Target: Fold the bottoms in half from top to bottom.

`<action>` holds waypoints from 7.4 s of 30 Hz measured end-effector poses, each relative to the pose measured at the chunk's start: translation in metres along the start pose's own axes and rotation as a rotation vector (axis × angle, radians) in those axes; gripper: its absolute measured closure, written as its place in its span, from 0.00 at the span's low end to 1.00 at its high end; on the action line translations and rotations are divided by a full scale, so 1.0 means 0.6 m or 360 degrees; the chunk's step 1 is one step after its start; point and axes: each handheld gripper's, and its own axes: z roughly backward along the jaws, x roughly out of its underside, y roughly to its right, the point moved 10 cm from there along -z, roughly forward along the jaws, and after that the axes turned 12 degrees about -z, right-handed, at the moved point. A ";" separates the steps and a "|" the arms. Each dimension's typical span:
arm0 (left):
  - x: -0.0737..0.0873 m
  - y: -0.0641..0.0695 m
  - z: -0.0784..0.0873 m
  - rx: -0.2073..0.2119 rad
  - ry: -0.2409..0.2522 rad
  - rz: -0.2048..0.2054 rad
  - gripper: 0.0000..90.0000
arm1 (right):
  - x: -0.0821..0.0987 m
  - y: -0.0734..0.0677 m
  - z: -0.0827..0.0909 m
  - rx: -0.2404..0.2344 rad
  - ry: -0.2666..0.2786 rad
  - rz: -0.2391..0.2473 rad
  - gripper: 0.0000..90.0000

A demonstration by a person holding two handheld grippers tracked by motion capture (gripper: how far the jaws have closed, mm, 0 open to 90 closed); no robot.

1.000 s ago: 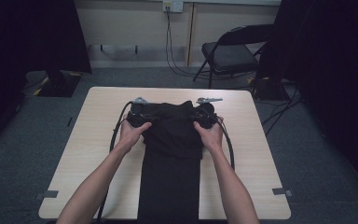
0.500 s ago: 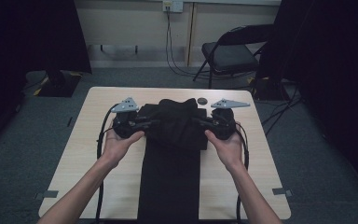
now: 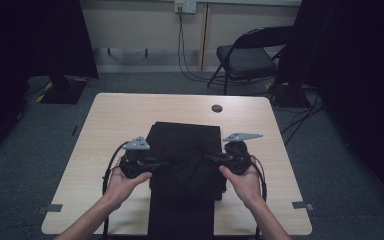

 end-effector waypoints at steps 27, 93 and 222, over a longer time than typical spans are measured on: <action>0.031 -0.169 -0.129 -0.0257 -0.0135 0.0073 0.90 | -0.037 0.170 -0.184 0.0366 -0.0095 -0.0098 0.89; 0.059 -0.048 -0.057 0.0061 -0.0105 -0.0027 0.53 | 0.081 0.004 0.021 -0.0264 0.0035 0.0165 0.69; -0.155 -0.347 0.005 -0.0440 0.0215 0.0134 0.97 | -0.270 0.154 -0.148 0.0302 0.0202 0.0045 0.96</action>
